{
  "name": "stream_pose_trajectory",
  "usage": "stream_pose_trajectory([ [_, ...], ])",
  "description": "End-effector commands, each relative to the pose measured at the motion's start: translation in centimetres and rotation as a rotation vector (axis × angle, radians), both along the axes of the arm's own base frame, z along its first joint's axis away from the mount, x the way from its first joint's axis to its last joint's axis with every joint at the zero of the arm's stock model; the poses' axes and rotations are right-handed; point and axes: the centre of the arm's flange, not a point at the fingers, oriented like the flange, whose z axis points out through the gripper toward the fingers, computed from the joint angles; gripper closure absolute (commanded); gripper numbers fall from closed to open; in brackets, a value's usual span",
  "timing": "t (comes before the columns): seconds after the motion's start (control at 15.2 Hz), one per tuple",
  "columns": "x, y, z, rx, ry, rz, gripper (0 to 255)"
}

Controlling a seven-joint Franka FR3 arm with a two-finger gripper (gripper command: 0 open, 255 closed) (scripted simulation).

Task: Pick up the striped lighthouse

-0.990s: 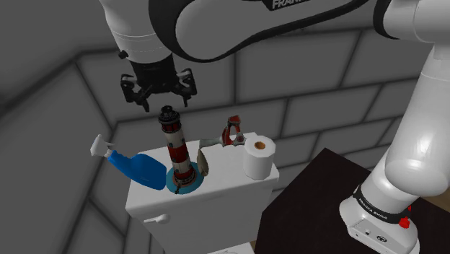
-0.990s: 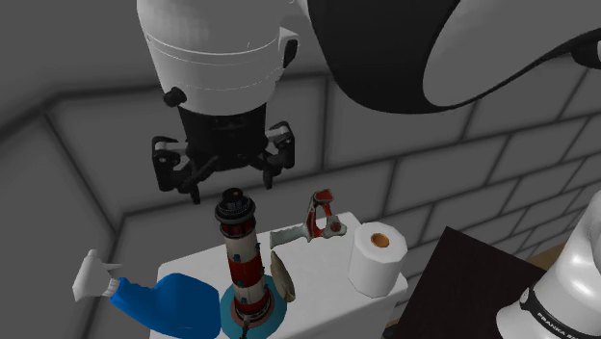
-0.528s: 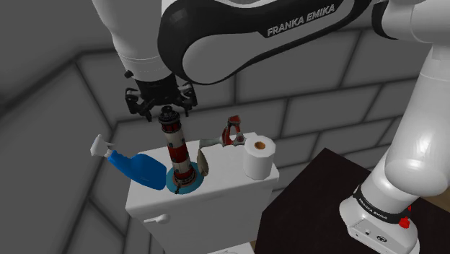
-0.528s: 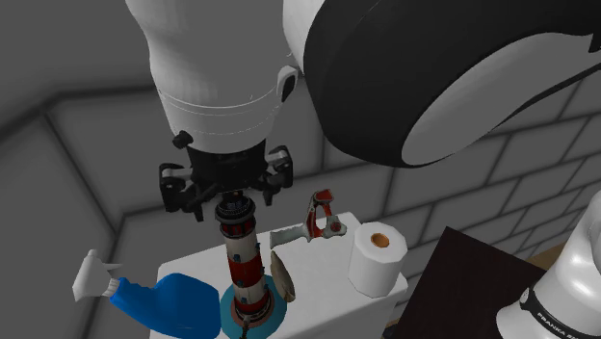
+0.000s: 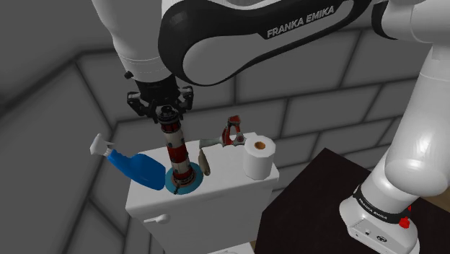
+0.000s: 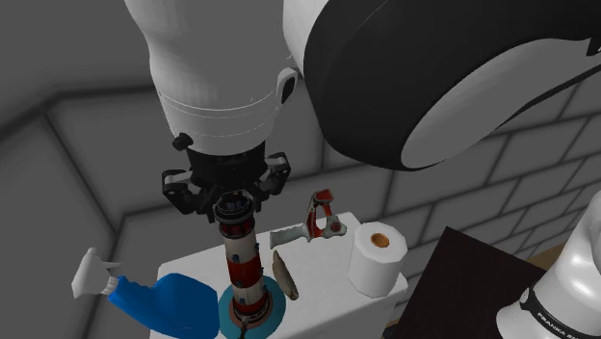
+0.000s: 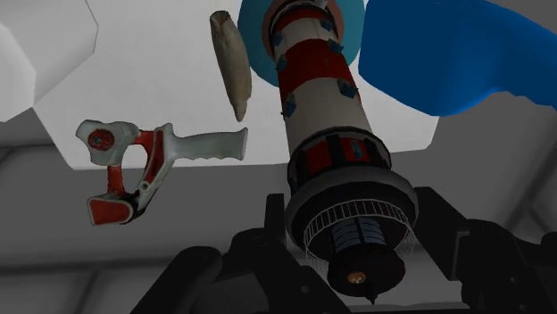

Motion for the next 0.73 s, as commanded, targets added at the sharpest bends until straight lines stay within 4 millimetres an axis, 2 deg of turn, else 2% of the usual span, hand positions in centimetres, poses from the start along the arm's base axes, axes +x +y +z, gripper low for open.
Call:
stream_pose_trajectory([
  [0.0,0.0,0.0,-0.1,-0.001,0.002,-0.001,255],
  [0.07,0.0,0.0,-0.1,-0.001,0.002,-0.001,255],
  [0.66,0.0,0.0,4.7,-0.001,0.002,-0.001,255],
])
